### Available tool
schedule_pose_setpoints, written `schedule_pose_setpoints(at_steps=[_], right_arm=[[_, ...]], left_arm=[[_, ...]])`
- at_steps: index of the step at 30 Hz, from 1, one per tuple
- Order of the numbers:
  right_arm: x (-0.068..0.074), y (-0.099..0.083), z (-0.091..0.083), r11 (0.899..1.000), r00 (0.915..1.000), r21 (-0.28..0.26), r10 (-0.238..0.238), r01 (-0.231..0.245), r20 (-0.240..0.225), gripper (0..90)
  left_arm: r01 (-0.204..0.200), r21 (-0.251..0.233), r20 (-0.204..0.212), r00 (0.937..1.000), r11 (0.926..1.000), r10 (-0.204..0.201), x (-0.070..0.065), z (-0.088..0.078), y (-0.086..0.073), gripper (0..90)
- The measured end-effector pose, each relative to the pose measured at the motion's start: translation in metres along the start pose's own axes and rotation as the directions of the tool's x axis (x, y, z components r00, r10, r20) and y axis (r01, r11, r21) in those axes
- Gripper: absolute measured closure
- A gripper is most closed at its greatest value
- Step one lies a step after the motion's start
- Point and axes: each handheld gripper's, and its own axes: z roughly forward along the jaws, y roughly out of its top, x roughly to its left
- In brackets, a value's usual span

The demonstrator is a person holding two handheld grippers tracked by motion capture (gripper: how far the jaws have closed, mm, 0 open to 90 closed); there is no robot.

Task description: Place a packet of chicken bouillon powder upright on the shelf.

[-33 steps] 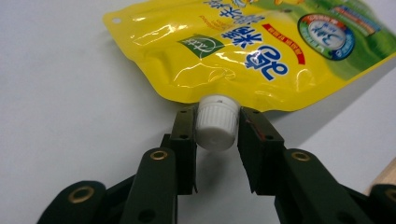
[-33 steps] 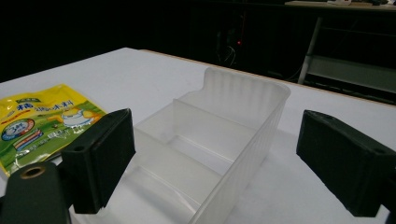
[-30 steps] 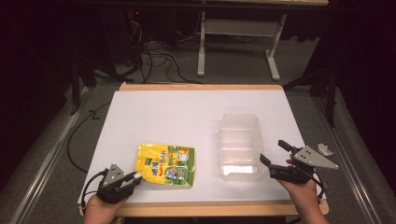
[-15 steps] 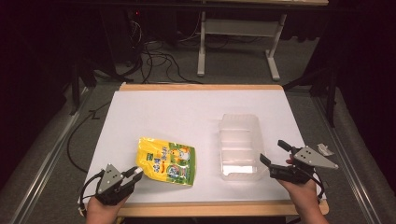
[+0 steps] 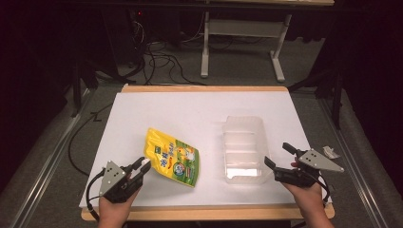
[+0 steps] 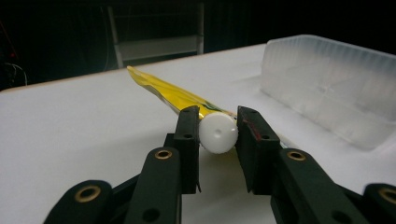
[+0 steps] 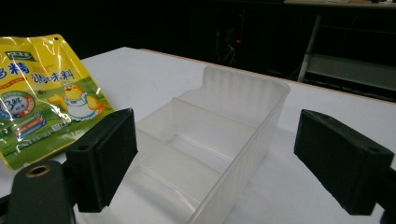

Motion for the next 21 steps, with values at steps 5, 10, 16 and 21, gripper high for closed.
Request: schedule_pose_setpoints(at_steps=[5,10,16,21], right_arm=[[-0.001,0.0,-0.001,1.0,1.0,-0.003,0.005,-0.005,0.002,13.4],[-0.002,-0.001,-0.001,1.0,1.0,-0.004,0.008,-0.008,0.004,13.5],[-0.002,-0.001,-0.001,1.0,0.9999,-0.002,0.011,-0.011,0.004,13.6],[-0.003,-0.001,-0.001,1.0,0.9999,-0.005,0.012,-0.012,0.006,13.7]], left_arm=[[0.001,-0.05,-0.005,1.0,0.9987,-0.001,-0.007,0.007,0.011,71.1],[-0.021,-0.115,-0.018,0.9997,0.9931,0.019,-0.024,0.017,0.026,71.0],[-0.03,-0.165,-0.013,0.9995,0.9859,0.029,-0.04,0.03,0.04,70.7],[-0.033,-0.188,0.015,0.9992,0.9816,0.036,-0.053,0.039,0.048,70.6]])
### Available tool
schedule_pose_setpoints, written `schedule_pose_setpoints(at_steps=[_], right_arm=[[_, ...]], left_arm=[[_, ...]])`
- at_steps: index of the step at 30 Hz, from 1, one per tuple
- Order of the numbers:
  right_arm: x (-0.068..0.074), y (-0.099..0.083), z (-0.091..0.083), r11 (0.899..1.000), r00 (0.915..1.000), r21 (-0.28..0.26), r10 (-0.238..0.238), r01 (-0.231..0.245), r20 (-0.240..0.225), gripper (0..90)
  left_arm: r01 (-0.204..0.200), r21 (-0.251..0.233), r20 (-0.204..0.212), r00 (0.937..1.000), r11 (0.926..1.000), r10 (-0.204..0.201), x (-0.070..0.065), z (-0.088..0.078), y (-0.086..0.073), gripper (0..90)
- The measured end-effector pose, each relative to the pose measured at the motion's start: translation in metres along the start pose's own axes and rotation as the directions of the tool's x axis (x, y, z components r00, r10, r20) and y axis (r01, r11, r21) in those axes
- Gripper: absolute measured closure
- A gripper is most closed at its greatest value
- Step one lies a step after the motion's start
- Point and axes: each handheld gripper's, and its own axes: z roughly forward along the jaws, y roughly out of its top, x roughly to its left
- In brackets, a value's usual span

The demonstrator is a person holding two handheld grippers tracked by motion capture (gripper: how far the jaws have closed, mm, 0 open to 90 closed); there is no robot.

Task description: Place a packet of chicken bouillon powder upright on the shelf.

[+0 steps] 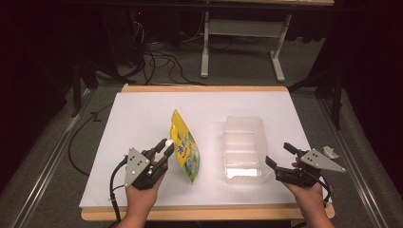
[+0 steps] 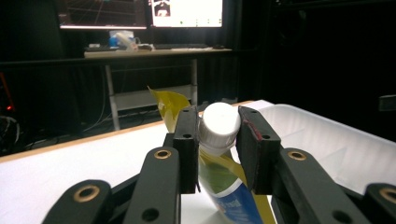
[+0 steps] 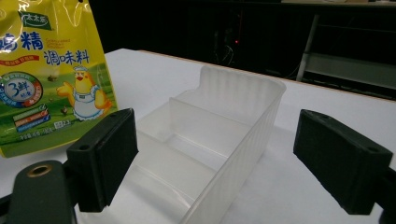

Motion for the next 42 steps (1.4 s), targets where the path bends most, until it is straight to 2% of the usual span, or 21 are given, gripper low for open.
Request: schedule_pose_setpoints(at_steps=[3,7,9,18,27,31,33,36,38,42], right_arm=[[0.0,0.0,-0.001,1.0,1.0,0.0,0.0,0.0,0.004,13.7],[-0.001,0.0,-0.001,1.0,1.0,0.0,0.002,-0.002,0.004,13.8],[0.0,0.0,0.0,1.0,1.0,0.001,-0.002,0.002,0.003,13.8],[0.0,-0.001,0.0,1.0,1.0,0.004,-0.002,0.002,0.005,14.0],[0.001,-0.001,0.0,1.0,1.0,0.007,-0.003,0.003,0.003,14.4],[0.001,0.0,0.0,1.0,1.0,0.003,-0.007,0.007,0.007,14.4],[0.0,0.0,-0.001,1.0,1.0,-0.001,-0.006,0.006,0.005,14.3],[0.0,0.0,-0.001,1.0,1.0,0.001,0.0,0.0,0.007,14.4],[0.0,0.0,-0.001,1.0,1.0,-0.003,-0.004,0.004,0.006,14.4],[0.0,0.0,-0.001,1.0,1.0,-0.001,-0.005,0.005,0.005,14.4]], left_arm=[[-0.015,-0.006,0.021,0.9997,0.9999,0.015,-0.008,0.002,0.001,70.5],[-0.019,-0.007,0.037,0.9991,0.9998,0.019,-0.013,0.002,0.0,70.4],[-0.007,-0.005,0.05,0.9987,1.0,0.008,-0.014,0.002,0.0,70.2],[0.018,-0.006,0.064,0.9978,0.9998,-0.017,-0.013,0.001,-0.002,69.5],[0.025,0.002,0.071,0.9971,0.9997,-0.025,-0.012,-0.002,-0.004,68.5],[0.029,0.019,0.077,0.9965,0.9994,-0.031,-0.013,0.0,-0.006,66.9],[0.033,0.049,0.079,0.9962,0.9983,-0.036,-0.015,0.004,-0.012,64.4],[0.042,0.058,0.081,0.9956,0.9975,-0.046,-0.016,0.006,-0.015,64.6],[0.044,0.094,0.079,0.9955,0.9946,-0.051,-0.018,0.01,-0.021,64.2],[0.053,0.127,0.068,0.9958,0.9905,-0.062,-0.02,0.013,-0.027,61.9]])
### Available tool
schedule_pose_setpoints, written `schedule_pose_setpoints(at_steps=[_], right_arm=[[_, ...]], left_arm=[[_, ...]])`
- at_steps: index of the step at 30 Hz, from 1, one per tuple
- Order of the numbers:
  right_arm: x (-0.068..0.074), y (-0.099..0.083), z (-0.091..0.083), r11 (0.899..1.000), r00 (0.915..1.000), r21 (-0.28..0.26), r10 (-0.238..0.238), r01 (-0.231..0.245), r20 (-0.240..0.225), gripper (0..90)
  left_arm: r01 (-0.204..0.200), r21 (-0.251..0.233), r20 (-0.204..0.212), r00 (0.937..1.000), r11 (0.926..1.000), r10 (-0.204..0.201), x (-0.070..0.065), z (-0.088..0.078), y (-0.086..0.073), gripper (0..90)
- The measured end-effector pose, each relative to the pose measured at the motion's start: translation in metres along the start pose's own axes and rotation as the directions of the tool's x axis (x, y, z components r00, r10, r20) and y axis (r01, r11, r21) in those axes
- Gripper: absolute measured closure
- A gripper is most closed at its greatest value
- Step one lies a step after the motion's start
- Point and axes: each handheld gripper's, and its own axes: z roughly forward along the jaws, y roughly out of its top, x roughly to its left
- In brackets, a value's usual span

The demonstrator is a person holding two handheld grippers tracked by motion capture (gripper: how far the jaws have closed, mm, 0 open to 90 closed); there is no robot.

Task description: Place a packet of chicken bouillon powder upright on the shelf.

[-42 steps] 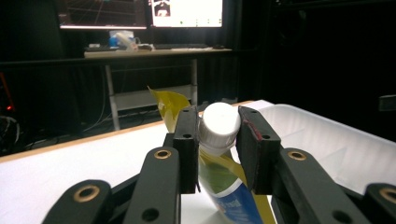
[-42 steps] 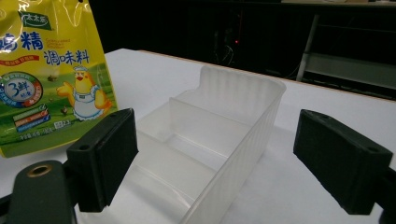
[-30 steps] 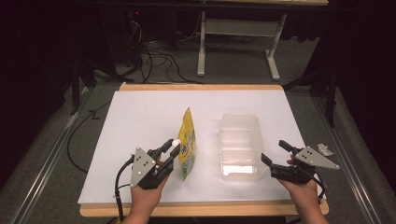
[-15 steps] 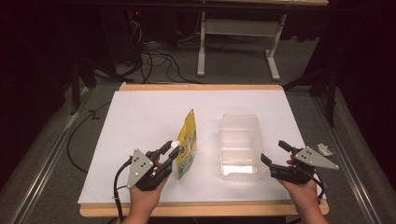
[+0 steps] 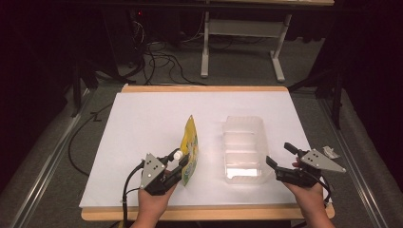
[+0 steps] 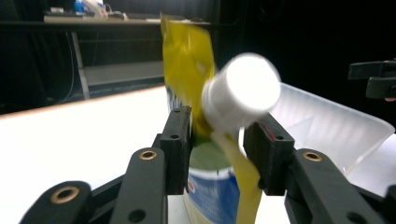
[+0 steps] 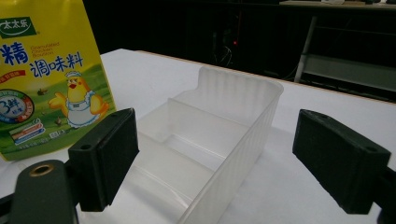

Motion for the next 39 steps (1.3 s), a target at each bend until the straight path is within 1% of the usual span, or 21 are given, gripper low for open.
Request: schedule_pose_setpoints(at_steps=[2,4,5,8,12,16,18,21,22,23,24,26,27,28,30,32,33,34,35,36,39], right_arm=[[0.0,0.0,0.0,1.0,1.0,-0.001,0.003,-0.003,-0.002,14.4],[0.0,0.0,0.0,1.0,1.0,-0.002,-0.001,0.001,0.0,14.3],[0.001,0.0,0.0,1.0,1.0,-0.001,0.0,0.0,0.0,14.4],[0.001,0.0,0.0,1.0,1.0,-0.002,0.0,0.0,-0.001,14.6],[0.001,0.001,0.0,1.0,1.0,-0.006,-0.007,0.007,-0.001,14.7],[0.003,0.006,-0.003,1.0,0.9999,-0.015,-0.01,0.01,-0.013,15.3],[0.006,0.011,-0.004,0.999,0.9992,-0.026,-0.02,0.019,-0.035,15.4],[0.014,0.02,-0.006,0.999,0.9964,-0.032,-0.026,0.023,-0.081,15.4],[0.022,0.028,-0.006,0.999,0.9923,-0.043,-0.035,0.03,-0.119,15.4],[0.026,0.033,-0.005,0.998,0.9898,-0.049,-0.041,0.035,-0.136,15.3],[0.026,0.033,-0.005,0.998,0.9898,-0.049,-0.041,0.035,-0.136,15.3],[0.035,0.042,-0.002,0.998,0.9829,-0.059,-0.048,0.038,-0.178,15.3],[0.047,0.052,0.004,0.997,0.9741,-0.066,-0.056,0.042,-0.219,15.3],[0.047,0.052,0.004,0.997,0.9741,-0.066,-0.056,0.042,-0.219,15.3],[0.058,0.061,0.014,0.997,0.9627,-0.059,-0.069,0.055,-0.261,15.3],[0.068,0.07,0.026,0.996,0.9476,-0.048,-0.086,0.075,-0.308,15.3],[0.079,0.079,0.04,0.994,0.9307,-0.036,-0.105,0.099,-0.35,15.3],[0.079,0.079,0.04,0.994,0.9307,-0.036,-0.105,0.099,-0.35,15.3],[0.088,0.084,0.054,0.993,0.9183,-0.021,-0.115,0.116,-0.379,15.3],[0.088,0.084,0.054,0.993,0.9183,-0.021,-0.115,0.116,-0.379,15.3],[0.095,0.089,0.079,0.992,0.8969,0.025,-0.102,0.124,-0.43,14.9]], left_arm=[[0.002,0.053,-0.016,0.9999,0.9986,-0.001,-0.001,0.004,-0.005,63.6],[0.004,0.066,-0.024,0.9997,0.9978,-0.003,-0.001,0.006,-0.007,64.8],[0.009,0.071,-0.04,0.9992,0.9974,-0.006,-0.001,0.006,-0.007,72.0],[0.016,0.072,-0.053,0.9985,0.9972,-0.012,0.0,0.007,-0.007,82.4],[0.012,0.065,-0.052,0.9986,0.9978,-0.009,0.004,0.007,-0.006,88.2],[0.002,0.046,-0.029,0.9996,0.999,-0.001,0.008,0.005,-0.002,89.2],[-0.012,0.028,-0.012,0.9999,0.9995,0.012,0.01,0.003,0.002,89.2],[-0.032,0.018,0.035,0.9989,0.9993,0.031,0.015,0.002,0.006,89.2],[-0.04,0.02,0.045,0.9982,0.999,0.039,0.017,0.001,0.007,89.2],[-0.042,0.023,0.057,0.9975,0.9988,0.041,0.022,0.0,0.009,89.3],[-0.042,0.023,0.057,0.9975,0.9988,0.041,0.022,0.0,0.009,89.3],[-0.033,0.022,0.067,0.9972,0.9992,0.031,0.026,-0.002,0.009,89.2],[-0.026,0.018,0.075,0.9969,0.9995,0.025,0.028,-0.003,0.009,89.2],[-0.021,0.012,0.085,0.9962,0.9997,0.019,0.029,-0.004,0.009,89.2],[-0.014,-0.002,0.112,0.9936,0.9999,0.014,0.03,-0.007,0.011,89.2],[-0.015,-0.02,0.145,0.9893,0.9997,0.018,0.029,-0.011,0.014,89.2],[-0.02,-0.035,0.172,0.9848,0.9992,0.026,0.028,-0.014,0.017,89.2],[-0.02,-0.035,0.172,0.9848,0.9992,0.026,0.028,-0.014,0.017,89.2],[-0.023,-0.046,0.192,0.981,0.9987,0.031,0.026,-0.017,0.019,89.2],[-0.023,-0.046,0.192,0.981,0.9987,0.031,0.026,-0.017,0.019,89.2],[-0.025,-0.05,0.21,0.977,0.9984,0.035,0.026,-0.019,0.02,89.2]])
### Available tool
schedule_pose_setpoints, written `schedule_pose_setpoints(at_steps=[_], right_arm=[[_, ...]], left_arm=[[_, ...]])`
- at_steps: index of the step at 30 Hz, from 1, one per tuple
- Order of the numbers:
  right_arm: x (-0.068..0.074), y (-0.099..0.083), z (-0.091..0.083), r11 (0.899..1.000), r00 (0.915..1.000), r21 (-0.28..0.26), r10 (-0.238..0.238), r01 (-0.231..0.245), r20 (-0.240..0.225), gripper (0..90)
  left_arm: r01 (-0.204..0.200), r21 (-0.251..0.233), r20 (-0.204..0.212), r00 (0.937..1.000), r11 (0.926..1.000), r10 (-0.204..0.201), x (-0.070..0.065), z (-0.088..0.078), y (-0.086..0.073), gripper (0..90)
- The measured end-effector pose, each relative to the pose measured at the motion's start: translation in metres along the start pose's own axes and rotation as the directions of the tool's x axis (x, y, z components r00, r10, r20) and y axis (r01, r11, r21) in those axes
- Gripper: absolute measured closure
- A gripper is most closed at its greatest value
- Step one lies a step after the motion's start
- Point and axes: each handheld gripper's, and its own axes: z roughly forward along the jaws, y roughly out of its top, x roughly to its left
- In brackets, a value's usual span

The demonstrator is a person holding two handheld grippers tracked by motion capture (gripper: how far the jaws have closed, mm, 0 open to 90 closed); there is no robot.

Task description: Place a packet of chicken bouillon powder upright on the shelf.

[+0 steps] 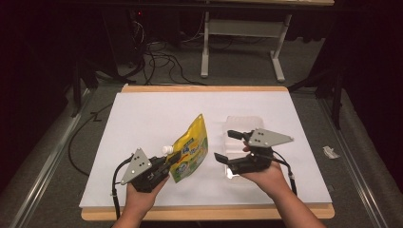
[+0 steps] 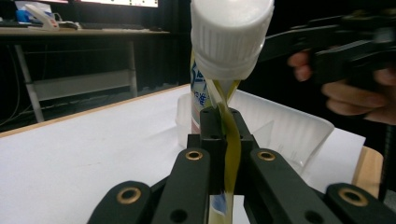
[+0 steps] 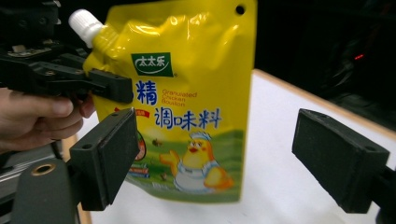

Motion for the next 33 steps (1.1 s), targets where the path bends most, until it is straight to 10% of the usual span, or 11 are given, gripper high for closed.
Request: schedule_pose_setpoints(at_steps=[15,26,33], right_arm=[[-0.018,-0.002,0.056,0.996,0.9704,0.083,0.03,-0.01,-0.24,25.7],[-0.012,-0.007,0.045,0.999,0.9693,0.048,-0.013,0.026,-0.245,55.9],[0.003,-0.004,0.043,0.998,0.9608,0.019,-0.059,0.067,-0.271,70.4]], left_arm=[[-0.035,0.008,0.091,0.9953,0.9994,0.034,-0.008,0.003,0.002,89.4],[0.024,-0.005,-0.012,0.9996,0.9997,-0.024,0.009,0.0,-0.002,89.4],[0.019,0.009,-0.005,0.9998,0.9998,-0.019,0.006,0.005,-0.004,89.5]])
